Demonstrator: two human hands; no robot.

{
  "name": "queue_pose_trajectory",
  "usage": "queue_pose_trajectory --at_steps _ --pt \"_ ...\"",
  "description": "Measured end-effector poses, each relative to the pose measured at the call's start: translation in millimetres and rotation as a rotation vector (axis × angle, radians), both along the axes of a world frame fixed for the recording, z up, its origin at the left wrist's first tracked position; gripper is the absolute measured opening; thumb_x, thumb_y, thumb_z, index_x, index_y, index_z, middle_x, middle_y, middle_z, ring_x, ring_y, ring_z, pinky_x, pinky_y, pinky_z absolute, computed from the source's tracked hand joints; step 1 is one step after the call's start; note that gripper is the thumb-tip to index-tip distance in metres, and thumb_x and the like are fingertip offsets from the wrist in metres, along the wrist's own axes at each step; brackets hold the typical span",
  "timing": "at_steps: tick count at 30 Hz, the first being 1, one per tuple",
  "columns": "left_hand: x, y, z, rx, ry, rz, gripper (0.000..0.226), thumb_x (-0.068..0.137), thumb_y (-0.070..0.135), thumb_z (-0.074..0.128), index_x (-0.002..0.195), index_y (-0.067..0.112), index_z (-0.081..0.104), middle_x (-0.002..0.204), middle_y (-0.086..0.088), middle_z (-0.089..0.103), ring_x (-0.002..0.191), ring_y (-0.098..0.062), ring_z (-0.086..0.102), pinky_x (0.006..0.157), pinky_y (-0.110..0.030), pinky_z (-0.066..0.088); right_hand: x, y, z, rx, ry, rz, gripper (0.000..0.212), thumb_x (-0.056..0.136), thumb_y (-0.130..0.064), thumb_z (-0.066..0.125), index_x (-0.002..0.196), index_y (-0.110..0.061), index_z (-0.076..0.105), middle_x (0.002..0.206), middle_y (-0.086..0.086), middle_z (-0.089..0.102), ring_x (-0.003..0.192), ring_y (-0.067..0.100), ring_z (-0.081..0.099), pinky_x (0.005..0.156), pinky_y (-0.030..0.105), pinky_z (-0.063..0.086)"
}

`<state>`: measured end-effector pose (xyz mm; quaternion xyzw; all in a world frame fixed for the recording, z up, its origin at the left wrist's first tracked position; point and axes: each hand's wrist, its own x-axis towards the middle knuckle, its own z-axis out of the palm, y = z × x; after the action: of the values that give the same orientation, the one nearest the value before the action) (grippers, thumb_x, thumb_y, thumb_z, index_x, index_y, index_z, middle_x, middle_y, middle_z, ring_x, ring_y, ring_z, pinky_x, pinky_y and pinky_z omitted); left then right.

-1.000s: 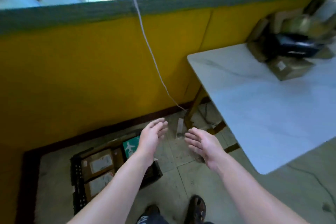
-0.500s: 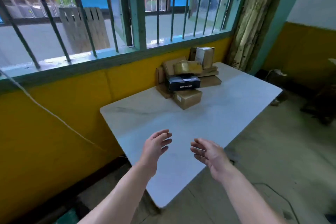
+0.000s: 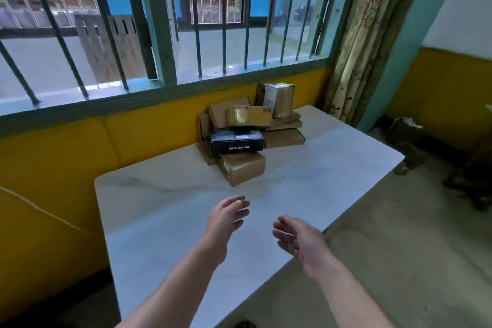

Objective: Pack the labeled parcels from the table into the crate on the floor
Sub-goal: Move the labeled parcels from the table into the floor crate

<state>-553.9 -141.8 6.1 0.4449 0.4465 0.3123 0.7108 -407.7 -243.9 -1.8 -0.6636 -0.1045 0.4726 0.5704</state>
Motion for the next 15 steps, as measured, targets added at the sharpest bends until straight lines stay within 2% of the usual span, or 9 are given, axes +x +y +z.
queue_pose_trajectory --at_steps 7,11,15 --pt "85.8 85.1 -2.0 -0.051 -0.037 0.102 0.018 0.099 0.015 0.053 0.108 0.016 0.068 0.108 -0.003 0.073 0.1 -0.018 0.066 0.084 -0.028 0.049 88.1 94.1 9.6 -0.047 -0.026 0.063 0.018 0.092 -0.021 0.062 0.1 -0.007 0.07 0.088 0.004 0.078 0.081 0.017 0.075 0.07 0.029 0.058" --pt "130.6 135.2 2.5 -0.059 -0.055 0.145 0.019 0.097 0.013 0.054 0.11 0.014 0.069 0.106 -0.004 0.074 0.102 -0.021 0.067 0.093 -0.035 0.05 132.2 148.7 15.3 -0.051 -0.044 0.097 0.018 0.092 -0.021 0.062 0.097 -0.005 0.071 0.086 0.005 0.077 0.079 0.018 0.074 0.072 0.029 0.058" --pt "161.2 167.2 2.8 -0.094 -0.068 0.172 0.019 0.099 0.015 0.053 0.112 0.017 0.067 0.104 0.001 0.072 0.101 -0.016 0.066 0.079 -0.025 0.052 167.9 186.5 11.3 -0.07 -0.003 0.11 0.016 0.094 -0.02 0.061 0.097 -0.006 0.068 0.087 0.006 0.074 0.076 0.017 0.07 0.064 0.025 0.055"
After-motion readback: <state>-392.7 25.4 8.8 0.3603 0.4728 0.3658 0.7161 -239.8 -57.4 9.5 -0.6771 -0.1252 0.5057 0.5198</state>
